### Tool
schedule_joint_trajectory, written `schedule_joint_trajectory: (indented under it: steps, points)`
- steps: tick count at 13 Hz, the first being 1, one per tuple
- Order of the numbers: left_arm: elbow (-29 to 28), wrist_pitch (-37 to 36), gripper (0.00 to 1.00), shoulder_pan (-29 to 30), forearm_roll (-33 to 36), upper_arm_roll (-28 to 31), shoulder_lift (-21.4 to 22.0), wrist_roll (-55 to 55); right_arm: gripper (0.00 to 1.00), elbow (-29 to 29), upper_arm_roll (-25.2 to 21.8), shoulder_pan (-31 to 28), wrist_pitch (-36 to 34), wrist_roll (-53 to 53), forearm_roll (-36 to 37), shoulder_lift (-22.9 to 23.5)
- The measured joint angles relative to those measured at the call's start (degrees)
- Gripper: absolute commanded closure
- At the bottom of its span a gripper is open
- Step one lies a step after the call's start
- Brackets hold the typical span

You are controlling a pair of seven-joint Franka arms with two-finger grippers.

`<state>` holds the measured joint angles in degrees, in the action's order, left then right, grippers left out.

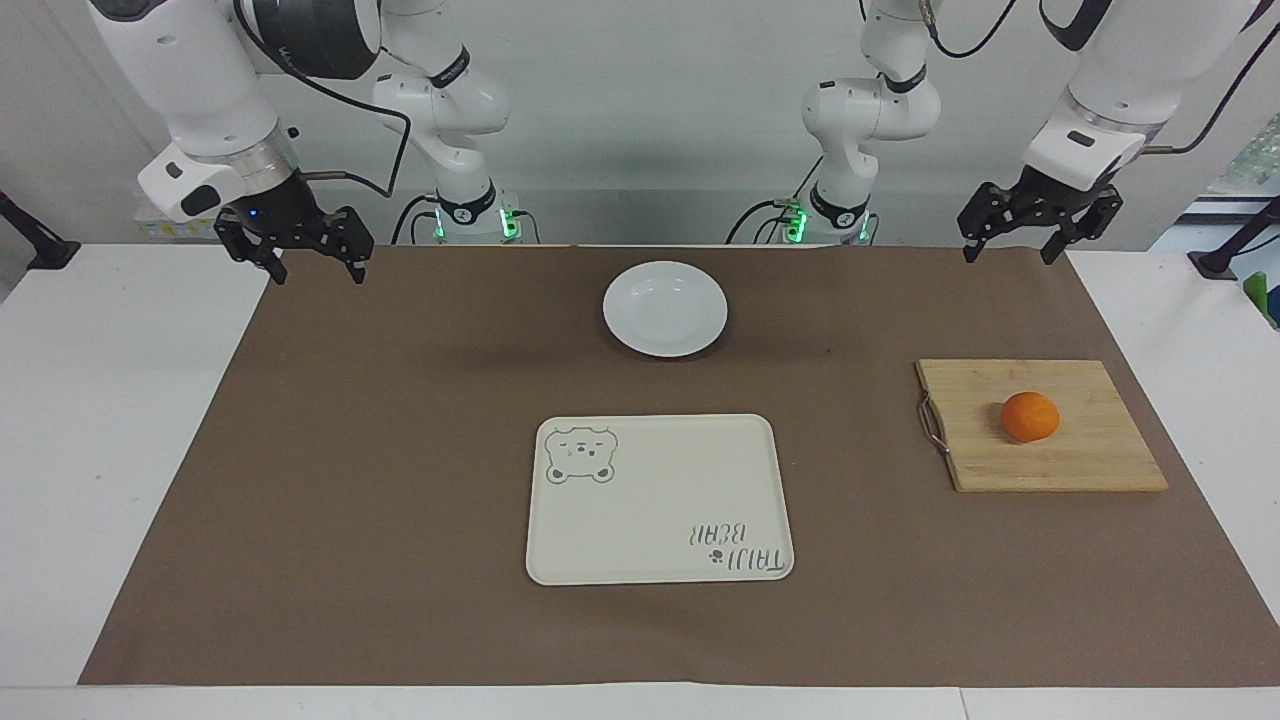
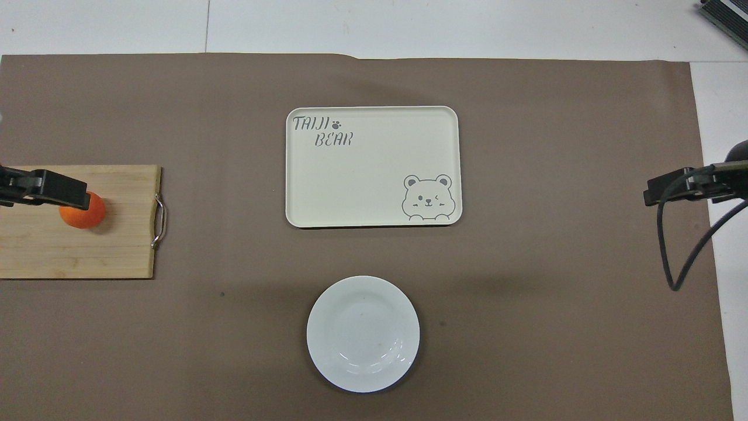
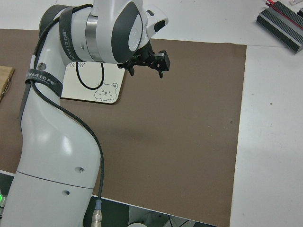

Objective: Place orange and plate with both arms

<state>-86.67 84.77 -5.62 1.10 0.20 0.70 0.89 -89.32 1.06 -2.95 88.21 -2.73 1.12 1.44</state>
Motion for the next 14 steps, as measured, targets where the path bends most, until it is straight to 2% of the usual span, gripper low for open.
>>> schedule_joint_trajectory:
  steps: [14]
  points:
    - [0.0, 0.0, 0.0, 0.0, -0.6, 0.0, 0.0, 0.0, 0.0, 0.0, 0.0, 0.0, 0.0, 0.0, 0.0, 0.0]
